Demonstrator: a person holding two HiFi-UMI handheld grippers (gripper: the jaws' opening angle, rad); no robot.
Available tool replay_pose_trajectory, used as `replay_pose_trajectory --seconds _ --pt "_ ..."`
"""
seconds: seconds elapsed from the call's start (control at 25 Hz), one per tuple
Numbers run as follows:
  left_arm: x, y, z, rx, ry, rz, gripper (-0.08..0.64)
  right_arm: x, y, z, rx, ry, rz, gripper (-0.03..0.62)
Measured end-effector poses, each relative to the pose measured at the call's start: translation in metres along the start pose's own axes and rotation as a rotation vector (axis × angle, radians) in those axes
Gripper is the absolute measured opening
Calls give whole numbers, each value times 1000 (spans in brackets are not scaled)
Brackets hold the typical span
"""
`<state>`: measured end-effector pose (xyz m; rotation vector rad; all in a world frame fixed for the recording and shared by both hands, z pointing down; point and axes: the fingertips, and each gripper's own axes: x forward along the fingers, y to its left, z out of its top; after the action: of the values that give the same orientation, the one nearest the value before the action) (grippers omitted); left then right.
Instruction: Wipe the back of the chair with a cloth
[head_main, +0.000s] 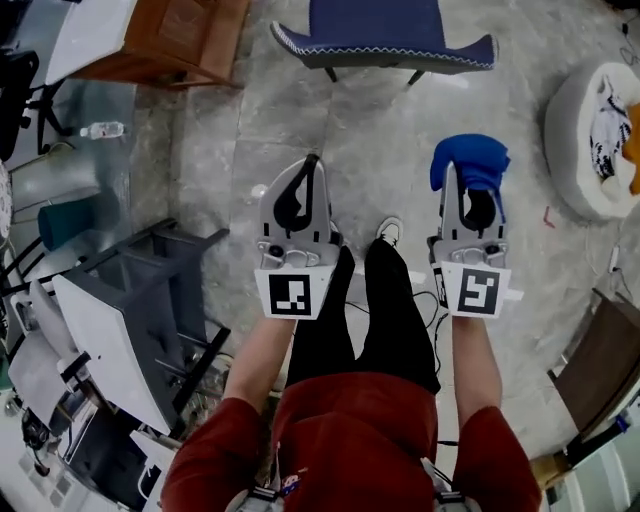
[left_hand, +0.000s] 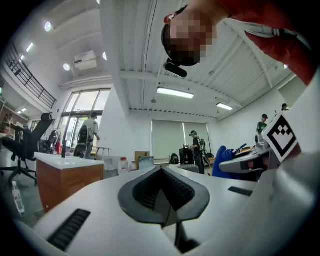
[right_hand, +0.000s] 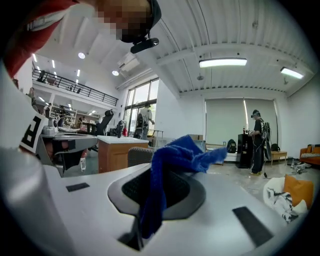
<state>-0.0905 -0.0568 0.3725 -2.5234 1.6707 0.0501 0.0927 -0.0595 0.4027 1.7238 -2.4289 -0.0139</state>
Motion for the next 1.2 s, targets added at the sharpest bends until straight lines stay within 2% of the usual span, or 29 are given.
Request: replay_pose_trajectory --seconds 0.12,0.44,0.64,0.8,1.04,1.2 --pt "-10 -5 -63 -29 36 30 12 10 6 -63 -4 27 22 54" --pt "-17 -13 -207 -5 66 56 12 31 15 -219 -33 42 20 55" --pt "-19 -26 -280 -14 103 40 12 42 16 -291 -22 95 -2 55" --pt "-22 -37 -305 -39 135 37 13 46 18 -315 -12 133 -5 55" --pt "-15 -41 -308 -23 142 43 13 58 13 -325 -26 163 22 55" --pt "-5 -37 -307 -8 154 62 12 72 1 -334 -31 188 11 55"
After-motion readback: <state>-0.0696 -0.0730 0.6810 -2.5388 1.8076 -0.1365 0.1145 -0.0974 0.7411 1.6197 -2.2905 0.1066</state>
